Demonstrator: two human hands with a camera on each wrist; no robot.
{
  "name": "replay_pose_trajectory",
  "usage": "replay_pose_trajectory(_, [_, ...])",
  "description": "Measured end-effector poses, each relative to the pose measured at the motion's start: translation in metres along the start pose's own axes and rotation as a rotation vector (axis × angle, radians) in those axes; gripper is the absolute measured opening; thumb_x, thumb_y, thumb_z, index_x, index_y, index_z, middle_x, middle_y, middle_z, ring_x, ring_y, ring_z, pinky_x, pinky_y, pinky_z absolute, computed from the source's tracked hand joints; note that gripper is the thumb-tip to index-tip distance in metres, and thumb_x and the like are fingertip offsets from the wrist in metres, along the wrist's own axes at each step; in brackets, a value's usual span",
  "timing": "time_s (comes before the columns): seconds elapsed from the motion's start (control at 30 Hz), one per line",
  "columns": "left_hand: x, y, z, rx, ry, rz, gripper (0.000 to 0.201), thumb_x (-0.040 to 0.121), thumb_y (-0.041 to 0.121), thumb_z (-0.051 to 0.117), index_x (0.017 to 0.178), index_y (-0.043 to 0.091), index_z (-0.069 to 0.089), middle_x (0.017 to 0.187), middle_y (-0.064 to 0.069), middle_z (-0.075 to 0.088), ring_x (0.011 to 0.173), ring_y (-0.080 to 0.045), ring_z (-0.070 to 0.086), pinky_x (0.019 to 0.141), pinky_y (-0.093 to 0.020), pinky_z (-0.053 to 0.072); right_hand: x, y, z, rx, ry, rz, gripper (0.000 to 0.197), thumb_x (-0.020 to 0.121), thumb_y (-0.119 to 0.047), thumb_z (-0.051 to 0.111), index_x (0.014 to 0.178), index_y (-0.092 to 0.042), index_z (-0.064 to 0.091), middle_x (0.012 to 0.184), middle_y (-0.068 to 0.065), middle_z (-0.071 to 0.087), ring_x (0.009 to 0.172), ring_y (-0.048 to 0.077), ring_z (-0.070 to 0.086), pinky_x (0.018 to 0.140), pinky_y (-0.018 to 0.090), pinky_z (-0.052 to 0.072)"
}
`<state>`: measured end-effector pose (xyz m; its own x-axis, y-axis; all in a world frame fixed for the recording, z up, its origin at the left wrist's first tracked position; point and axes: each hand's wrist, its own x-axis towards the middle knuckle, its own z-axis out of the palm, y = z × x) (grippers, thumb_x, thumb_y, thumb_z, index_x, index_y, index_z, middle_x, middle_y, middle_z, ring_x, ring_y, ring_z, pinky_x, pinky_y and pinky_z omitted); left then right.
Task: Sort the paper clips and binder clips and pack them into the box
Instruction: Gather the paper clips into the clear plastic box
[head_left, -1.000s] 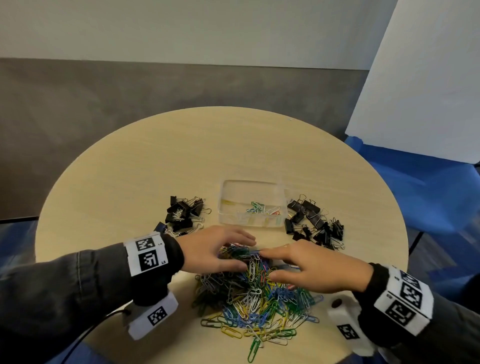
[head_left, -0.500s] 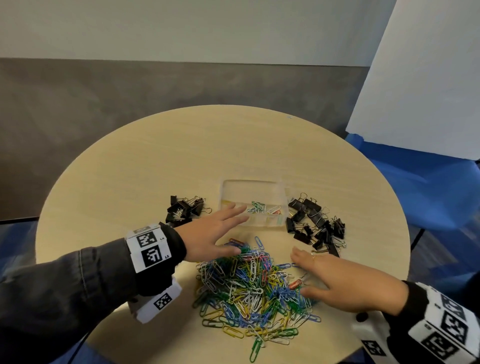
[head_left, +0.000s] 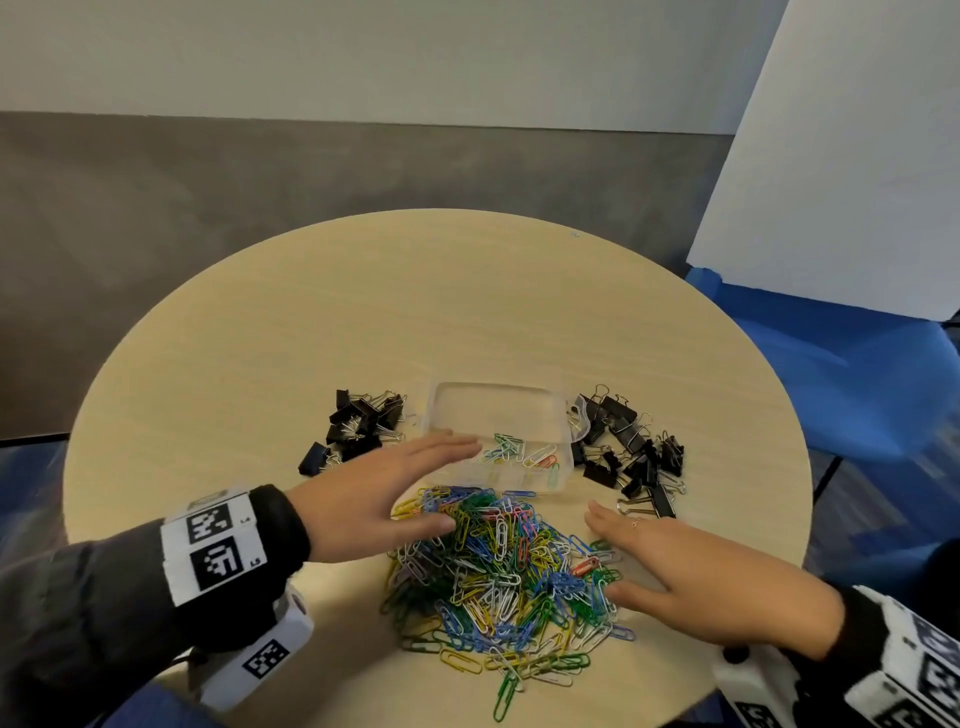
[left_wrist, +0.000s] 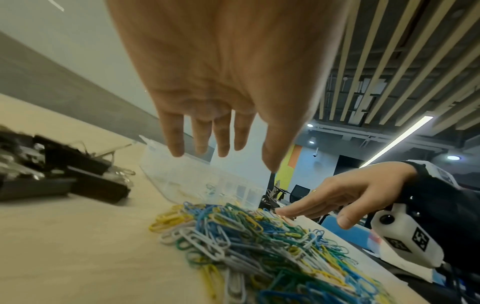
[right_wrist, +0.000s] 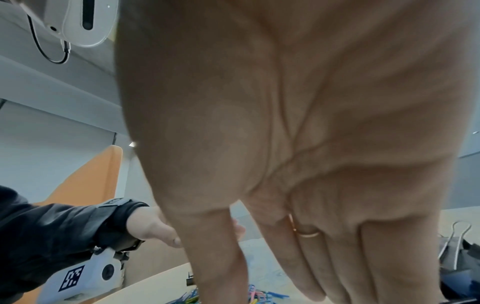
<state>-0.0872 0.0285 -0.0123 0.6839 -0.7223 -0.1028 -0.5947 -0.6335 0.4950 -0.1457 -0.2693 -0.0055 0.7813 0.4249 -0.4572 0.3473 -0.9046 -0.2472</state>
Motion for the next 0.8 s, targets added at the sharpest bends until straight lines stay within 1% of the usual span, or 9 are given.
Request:
replay_pose_trajectory(0.07, [-0.005, -0.001, -0.005, 0.006, 0.099, 0.015, 0.061, 0.088, 0.057, 0.045, 0.143, 0.042, 0.026, 0.145, 0.026, 0.03, 0.129, 0.012, 0.031, 0.108, -0.012, 0.028, -0.003, 0.002, -0.002, -0.018, 0.036, 0.007, 0.075, 0.095, -0.049, 0.046, 0.153, -0.021, 0.009, 0.161, -0.009, 0.01, 0.145, 0.006, 0.018, 0.11, 0.01, 0.01])
replay_pose_trajectory(0.17, [-0.013, 0.001, -0.011, 0.038, 0.103, 0.01, 0.053, 0.084, 0.061, 0.049, 0.133, 0.044, 0.038, 0.126, 0.028, 0.037, 0.109, 0.007, 0.047, 0.084, -0.013, 0.044, -0.006, 0.004, -0.004, -0.038, 0.088, 0.029, 0.074, 0.086, -0.05, 0.06, 0.148, -0.025, 0.027, 0.146, -0.011, 0.036, 0.132, 0.007, 0.038, 0.105, 0.016, 0.026])
replay_pose_trajectory(0.27, [-0.019, 0.008, -0.009, 0.082, 0.02, -0.001, 0.036, 0.083, 0.06, 0.054, 0.115, 0.043, 0.049, 0.109, 0.025, 0.05, 0.091, 0.003, 0.054, 0.07, -0.005, 0.039, -0.006, 0.005, -0.003, -0.038, 0.088, 0.076, 0.056, 0.073, -0.052, 0.07, 0.119, -0.032, 0.044, 0.111, -0.014, 0.04, 0.097, 0.008, 0.05, 0.084, 0.027, 0.044])
replay_pose_trajectory(0.4, [-0.018, 0.026, 0.006, -0.134, -0.245, 0.037, 0.023, 0.088, 0.047, 0.059, 0.094, 0.025, 0.061, 0.082, 0.013, 0.068, 0.07, 0.0, 0.063, 0.067, -0.013, 0.047, 0.005, 0.006, 0.003, 0.05, 0.037, 0.048, 0.046, 0.066, -0.053, 0.076, 0.088, -0.03, 0.043, 0.091, -0.011, 0.05, 0.077, 0.008, 0.048, 0.07, 0.027, 0.043])
replay_pose_trajectory(0.5, [-0.013, 0.041, 0.022, -0.434, -0.555, 0.046, 0.022, 0.094, 0.028, 0.058, 0.092, 0.006, 0.059, 0.087, -0.015, 0.073, 0.066, -0.022, 0.068, 0.07, -0.022, 0.051, 0.014, 0.008, 0.003, 0.11, 0.043, 0.045, 0.043, 0.067, -0.05, 0.079, 0.082, -0.027, 0.046, 0.079, -0.009, 0.055, 0.069, 0.007, 0.05, 0.063, 0.025, 0.043])
replay_pose_trajectory(0.57, [-0.012, 0.05, 0.035, -0.607, -0.671, 0.054, 0.018, 0.097, 0.017, 0.053, 0.096, -0.001, 0.057, 0.093, -0.028, 0.069, 0.064, -0.022, 0.064, 0.072, -0.029, 0.051, 0.018, 0.01, 0.004, 0.139, 0.063, 0.037, 0.036, 0.074, -0.041, 0.078, 0.078, -0.026, 0.046, 0.071, -0.009, 0.057, 0.06, 0.004, 0.051, 0.058, 0.021, 0.043])
replay_pose_trajectory(0.67, [-0.008, 0.058, 0.053, -0.762, -0.699, 0.079, 0.018, 0.098, 0.008, 0.048, 0.106, -0.006, 0.056, 0.087, -0.017, 0.071, 0.072, -0.007, 0.062, 0.079, -0.027, 0.053, 0.024, 0.01, 0.007, 0.154, 0.111, 0.008, 0.027, 0.083, -0.029, 0.072, 0.077, -0.024, 0.047, 0.068, -0.008, 0.06, 0.055, 0.003, 0.054, 0.057, 0.019, 0.045])
replay_pose_trajectory(0.73, [-0.004, 0.061, 0.061, -0.736, -0.644, 0.12, 0.021, 0.097, 0.004, 0.049, 0.112, -0.008, 0.057, 0.102, -0.022, 0.068, 0.082, -0.002, 0.061, 0.087, -0.024, 0.05, 0.024, 0.009, 0.008, 0.193, 0.151, -0.006, 0.021, 0.086, -0.024, 0.069, 0.08, -0.023, 0.049, 0.07, -0.005, 0.064, 0.057, 0.003, 0.059, 0.056, 0.014, 0.044])
replay_pose_trajectory(0.8, [-0.002, 0.061, 0.065, -0.708, -0.537, 0.143, 0.025, 0.095, 0.002, 0.051, 0.117, -0.009, 0.057, 0.119, -0.026, 0.062, 0.094, -0.008, 0.061, 0.092, -0.018, 0.047, 0.022, 0.007, 0.008, 0.238, 0.207, -0.021, 0.018, 0.088, -0.021, 0.067, 0.083, -0.022, 0.05, 0.07, -0.006, 0.065, 0.057, -0.001, 0.061, 0.055, 0.011, 0.043])
